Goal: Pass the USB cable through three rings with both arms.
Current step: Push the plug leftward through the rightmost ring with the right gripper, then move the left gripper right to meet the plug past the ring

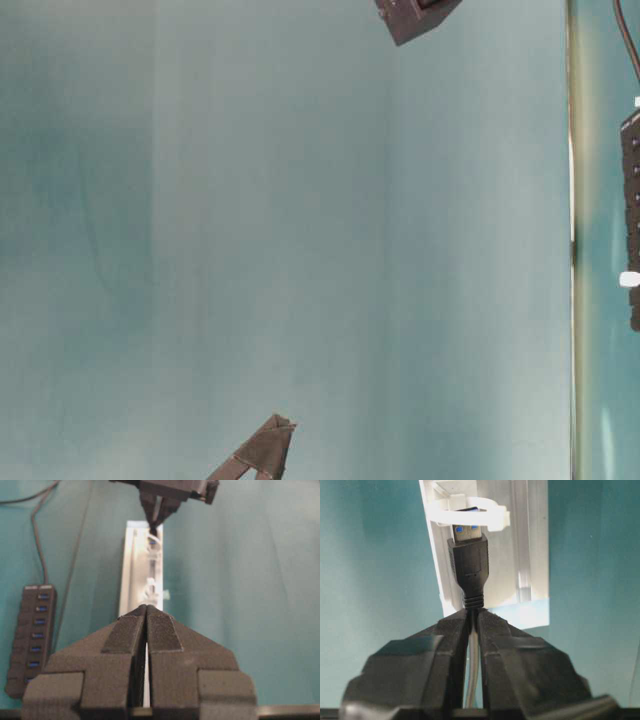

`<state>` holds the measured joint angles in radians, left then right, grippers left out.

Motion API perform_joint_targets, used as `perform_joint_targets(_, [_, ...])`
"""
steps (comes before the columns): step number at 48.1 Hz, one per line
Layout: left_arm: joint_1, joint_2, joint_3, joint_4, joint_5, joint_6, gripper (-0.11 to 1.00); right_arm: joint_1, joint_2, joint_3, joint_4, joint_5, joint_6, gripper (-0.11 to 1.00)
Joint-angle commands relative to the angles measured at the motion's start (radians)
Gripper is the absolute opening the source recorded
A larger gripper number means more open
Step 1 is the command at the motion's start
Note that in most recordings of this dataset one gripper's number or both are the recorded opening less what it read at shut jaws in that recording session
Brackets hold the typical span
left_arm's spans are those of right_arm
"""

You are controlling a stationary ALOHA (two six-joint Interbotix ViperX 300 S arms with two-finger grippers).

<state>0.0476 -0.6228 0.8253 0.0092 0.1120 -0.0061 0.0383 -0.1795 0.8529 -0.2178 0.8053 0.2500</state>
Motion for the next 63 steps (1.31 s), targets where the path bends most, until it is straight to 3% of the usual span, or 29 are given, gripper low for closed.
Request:
perform_joint_targets(1, [0.002,-0.005,-0.031,0.002,-0.009,-0.002,0.02,-0.002,0.003,-0.006,0.002,-0.014,-0.003,-0.08])
perform_joint_targets(31, [0.002,0.005,-0.032,0.002,-0.009,-0.002,0.02,-0.002,0.029,-0.038,0.002,-0.095,0.008,-0.08])
perform_joint_targets(63, [0.015,0.060,-0.055,0.002,-0.009,0.003,0.02,0.005,0.005,-0.061,0.002,-0.103,-0.002,-0.08])
